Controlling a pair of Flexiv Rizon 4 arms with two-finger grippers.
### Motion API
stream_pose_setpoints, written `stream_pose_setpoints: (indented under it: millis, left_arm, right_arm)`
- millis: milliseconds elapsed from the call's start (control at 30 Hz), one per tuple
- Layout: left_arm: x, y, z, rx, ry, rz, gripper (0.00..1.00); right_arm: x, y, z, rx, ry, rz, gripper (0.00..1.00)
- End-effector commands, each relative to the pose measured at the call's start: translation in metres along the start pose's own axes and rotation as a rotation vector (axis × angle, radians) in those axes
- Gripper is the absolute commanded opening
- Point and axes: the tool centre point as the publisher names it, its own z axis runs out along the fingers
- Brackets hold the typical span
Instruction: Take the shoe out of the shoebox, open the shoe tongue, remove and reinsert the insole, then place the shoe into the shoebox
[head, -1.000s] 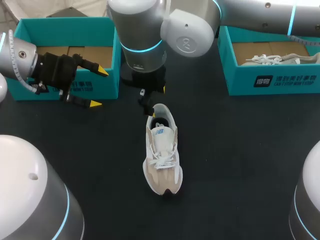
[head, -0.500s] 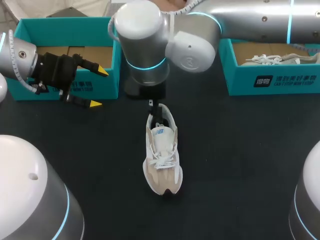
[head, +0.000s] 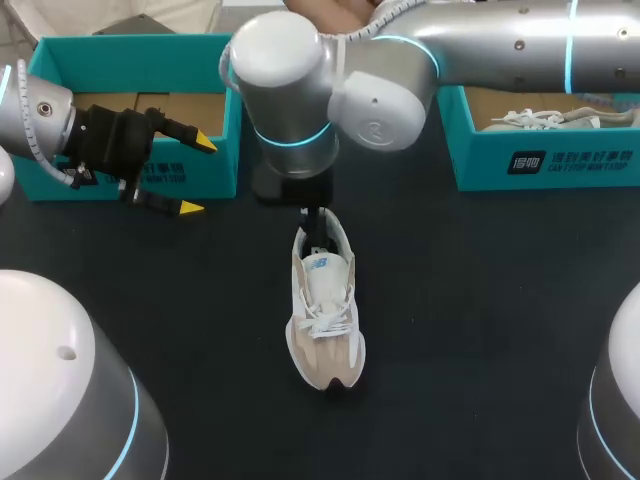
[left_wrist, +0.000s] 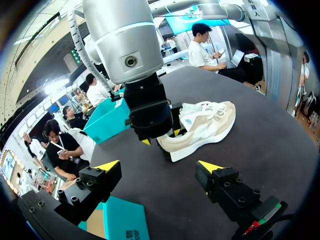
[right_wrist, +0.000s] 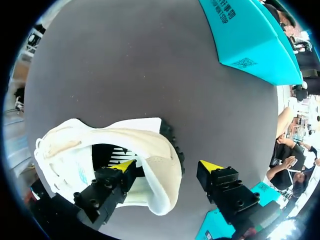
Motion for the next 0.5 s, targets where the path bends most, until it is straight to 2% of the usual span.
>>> stream_pose_setpoints:
  millis: [33,267,500]
  left_arm:
    - [0.0,-0.001,0.0,-0.004,0.002,0.0,1.0]
    - [0.0,-0.001,0.0,-0.004,0.002,0.0,1.0]
    - [0.0,-0.001,0.0,-0.004,0.002,0.0,1.0]
  right_arm:
    - [0.002,0.002,0.011,0.02,-0.006,0.006,0.0]
    - [-0.002,-0.001,0.021,0.049,-0.015,0.034,0.0]
    - [-0.008,-0.005,0.017,0.071,-0.066,0.121,0.0]
